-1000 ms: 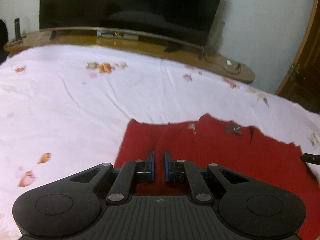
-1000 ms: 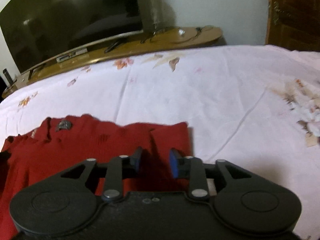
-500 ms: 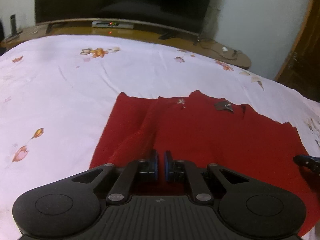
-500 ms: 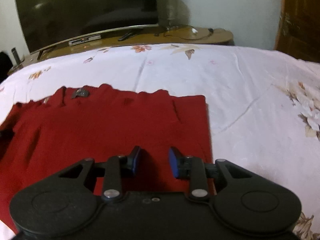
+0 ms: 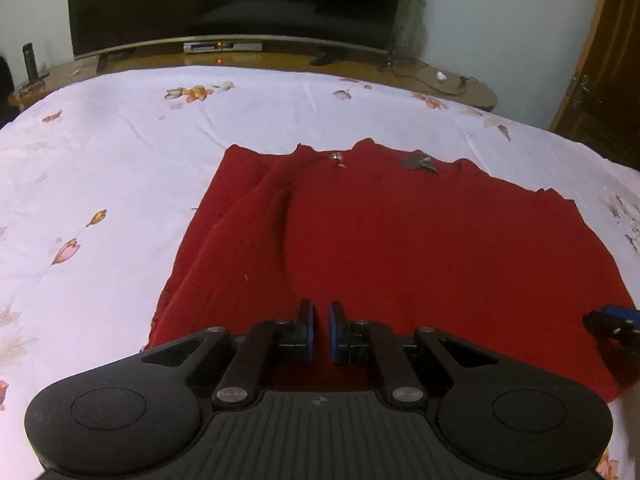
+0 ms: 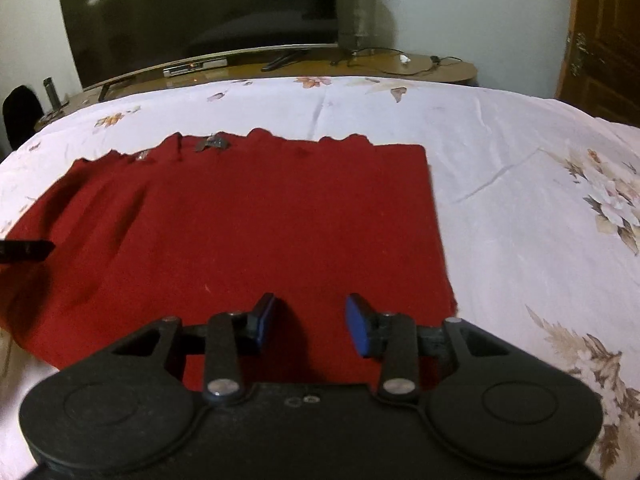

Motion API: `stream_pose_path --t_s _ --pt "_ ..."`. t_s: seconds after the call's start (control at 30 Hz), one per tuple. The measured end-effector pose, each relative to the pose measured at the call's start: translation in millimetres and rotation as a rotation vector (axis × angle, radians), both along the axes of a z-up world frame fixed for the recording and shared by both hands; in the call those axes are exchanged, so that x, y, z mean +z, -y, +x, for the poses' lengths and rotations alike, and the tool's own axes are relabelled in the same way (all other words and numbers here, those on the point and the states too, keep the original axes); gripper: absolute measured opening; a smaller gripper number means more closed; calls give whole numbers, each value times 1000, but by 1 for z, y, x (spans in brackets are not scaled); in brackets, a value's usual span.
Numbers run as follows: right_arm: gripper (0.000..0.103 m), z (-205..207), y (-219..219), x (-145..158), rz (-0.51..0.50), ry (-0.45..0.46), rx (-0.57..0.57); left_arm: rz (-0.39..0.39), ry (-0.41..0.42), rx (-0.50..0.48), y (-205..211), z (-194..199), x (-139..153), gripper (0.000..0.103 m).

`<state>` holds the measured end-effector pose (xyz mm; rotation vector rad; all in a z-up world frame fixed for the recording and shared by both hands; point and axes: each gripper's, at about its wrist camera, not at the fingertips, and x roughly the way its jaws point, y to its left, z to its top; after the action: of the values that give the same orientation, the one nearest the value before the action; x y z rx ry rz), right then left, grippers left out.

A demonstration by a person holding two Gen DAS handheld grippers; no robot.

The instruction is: Fold small clothes

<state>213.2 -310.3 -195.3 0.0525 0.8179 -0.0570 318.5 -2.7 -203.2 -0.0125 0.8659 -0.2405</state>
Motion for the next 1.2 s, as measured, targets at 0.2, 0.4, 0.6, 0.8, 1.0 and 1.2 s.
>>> stream_pose_path --t_s 0.2,0.4,0.6,0.8,1.0,1.2 --pt "43 -18 -17 22 44 62 34 -2 -9 -2 0 -19 9 8" --pt "43 -28 -22 13 37 29 45 -4 -17 -10 -3 -38 7 8" --pt "42 -38 -5 -11 -18 -32 -10 -11 -20 -4 -18 -46 -9 8" --pt "44 -49 -9 6 -36 16 -25 6 -27 18 -19 -53 -5 8" --pt "45 -49 -5 -1 -20 -36 -35 -10 -46 29 -25 -54 -1 8" --pt "48 -55 -9 19 48 17 -22 -35 -73 51 -31 -57 3 8"
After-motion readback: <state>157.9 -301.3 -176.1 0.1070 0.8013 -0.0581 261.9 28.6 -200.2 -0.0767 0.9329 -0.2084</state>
